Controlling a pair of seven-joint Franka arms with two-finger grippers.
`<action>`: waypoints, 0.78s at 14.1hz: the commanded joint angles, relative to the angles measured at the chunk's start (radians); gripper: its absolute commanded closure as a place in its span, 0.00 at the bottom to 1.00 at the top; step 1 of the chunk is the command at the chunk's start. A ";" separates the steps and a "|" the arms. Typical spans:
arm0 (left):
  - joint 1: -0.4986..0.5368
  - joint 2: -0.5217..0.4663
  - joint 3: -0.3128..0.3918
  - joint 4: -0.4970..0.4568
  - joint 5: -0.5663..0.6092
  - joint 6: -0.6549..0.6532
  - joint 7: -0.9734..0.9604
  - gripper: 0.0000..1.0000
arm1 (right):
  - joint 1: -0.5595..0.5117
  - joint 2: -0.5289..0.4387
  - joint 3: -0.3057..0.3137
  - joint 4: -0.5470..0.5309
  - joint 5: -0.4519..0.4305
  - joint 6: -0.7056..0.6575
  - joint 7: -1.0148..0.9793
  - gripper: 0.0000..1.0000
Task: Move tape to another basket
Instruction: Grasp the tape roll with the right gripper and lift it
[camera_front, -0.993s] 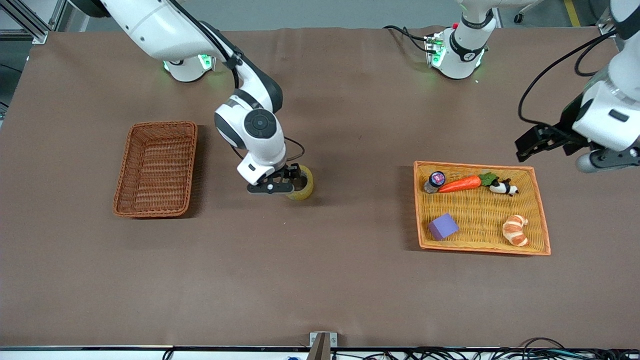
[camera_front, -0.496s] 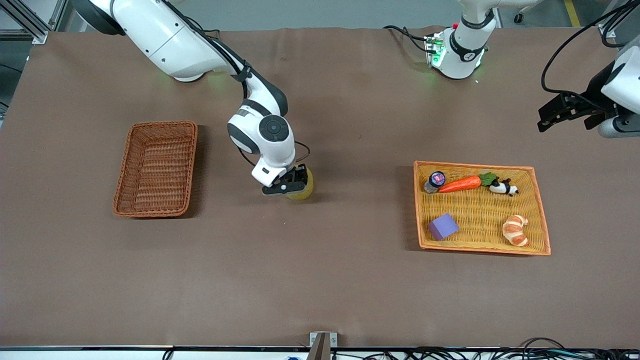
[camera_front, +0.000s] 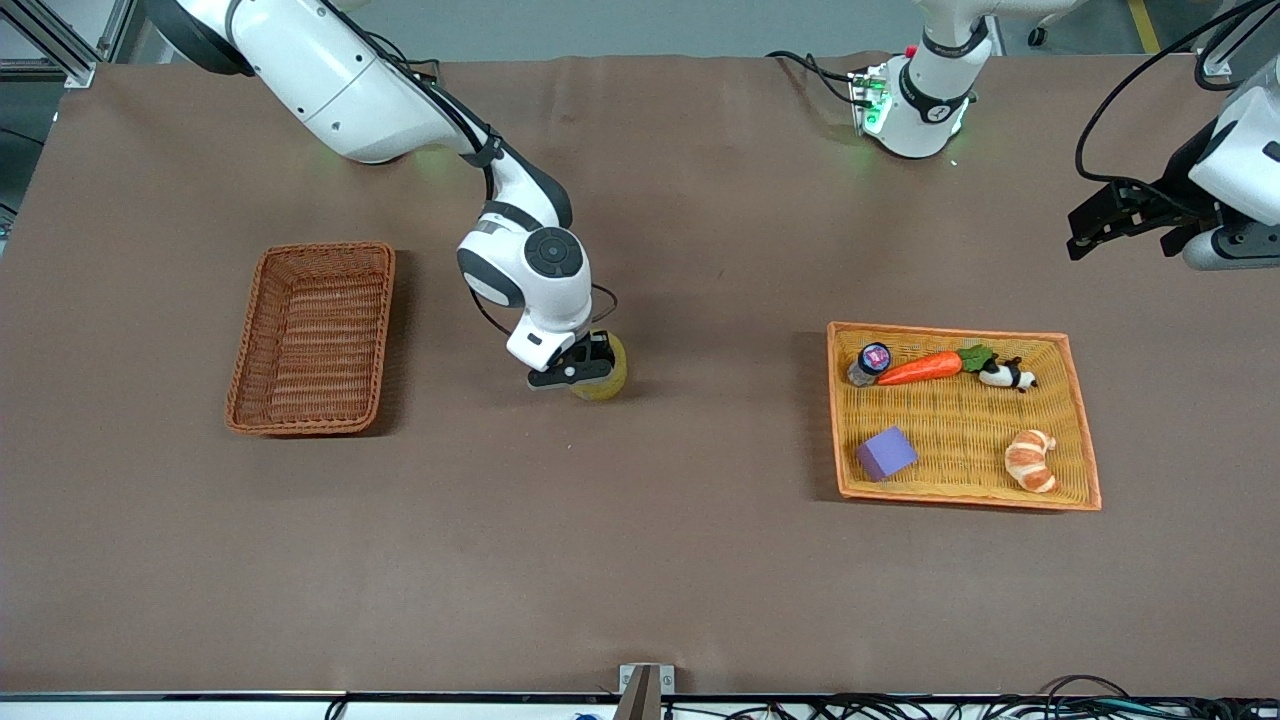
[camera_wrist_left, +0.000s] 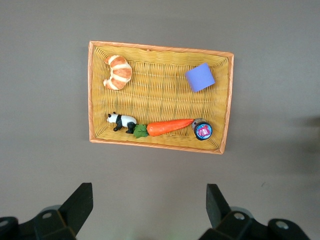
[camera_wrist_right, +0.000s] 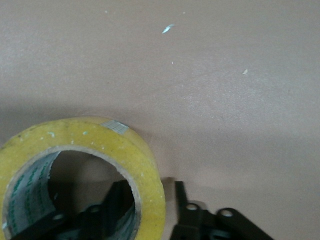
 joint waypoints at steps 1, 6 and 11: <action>-0.006 -0.023 -0.005 -0.009 -0.001 -0.011 0.008 0.00 | 0.002 -0.005 0.004 0.003 -0.034 -0.002 0.090 1.00; 0.004 -0.042 -0.022 -0.025 -0.001 -0.030 -0.007 0.00 | -0.288 -0.129 0.264 0.034 0.054 -0.199 0.074 1.00; 0.005 -0.045 -0.022 -0.027 -0.001 -0.033 -0.008 0.00 | -0.348 -0.457 0.094 -0.021 0.266 -0.455 -0.321 1.00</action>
